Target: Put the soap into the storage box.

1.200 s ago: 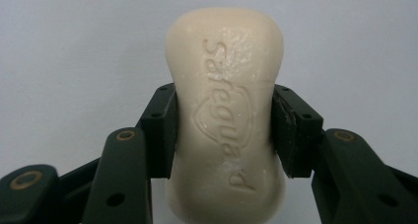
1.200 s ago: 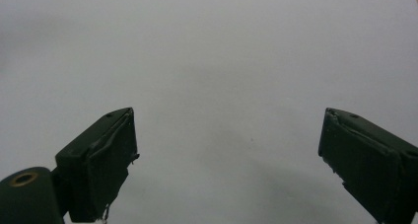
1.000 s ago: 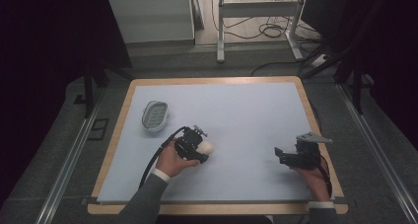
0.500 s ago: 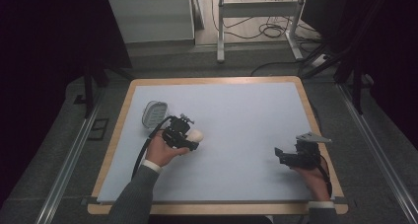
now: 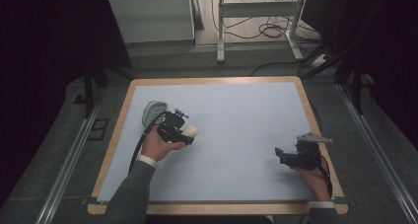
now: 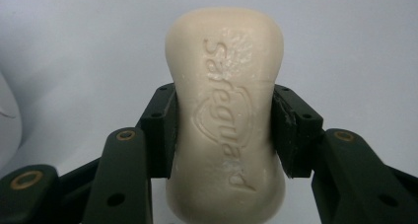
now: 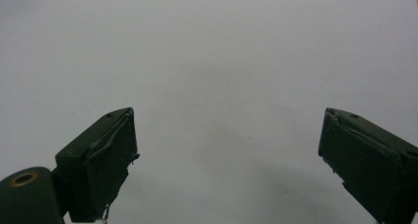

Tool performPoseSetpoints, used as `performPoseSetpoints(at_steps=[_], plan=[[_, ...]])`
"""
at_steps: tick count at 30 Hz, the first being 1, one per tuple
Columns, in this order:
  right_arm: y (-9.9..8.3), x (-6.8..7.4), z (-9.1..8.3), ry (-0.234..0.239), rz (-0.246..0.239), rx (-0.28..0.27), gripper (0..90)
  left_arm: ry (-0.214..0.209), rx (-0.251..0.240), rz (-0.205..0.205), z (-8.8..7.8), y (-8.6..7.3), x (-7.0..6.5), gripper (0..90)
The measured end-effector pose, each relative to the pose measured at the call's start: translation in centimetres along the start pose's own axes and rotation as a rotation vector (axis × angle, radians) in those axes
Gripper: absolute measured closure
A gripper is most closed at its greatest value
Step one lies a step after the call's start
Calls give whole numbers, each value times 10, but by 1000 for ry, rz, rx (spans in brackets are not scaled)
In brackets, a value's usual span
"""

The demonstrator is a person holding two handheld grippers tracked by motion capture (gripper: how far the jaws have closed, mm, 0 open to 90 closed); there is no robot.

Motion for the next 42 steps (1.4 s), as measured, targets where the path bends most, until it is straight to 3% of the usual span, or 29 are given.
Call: performPoseSetpoints(at_steps=[5, 24, 27, 42], plan=[[0, 0, 0, -1, 3, 1, 76, -13, -4, -28, -2, 1, 10, 495], [-1, -1, 1, 0, 2, 7, 76, 35, -4, -88, -13, 7, 42, 495], [-1, -1, 1, -1, 3, 7, 77, 51, -10, -87, -15, 9, 47, 495], [-1, -1, 1, -2, 2, 9, 77, 53, -10, -120, -22, 16, 63, 495]])
Point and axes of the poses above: each handheld gripper's, and its own axes: z roughly forward along the jaws, y roughly out of its top, x roughly to its left, the point moved 7 cm from there along z, roughly forward along the jaws, and after that the axes turned 1 degree about x, right-handed, at the moved point
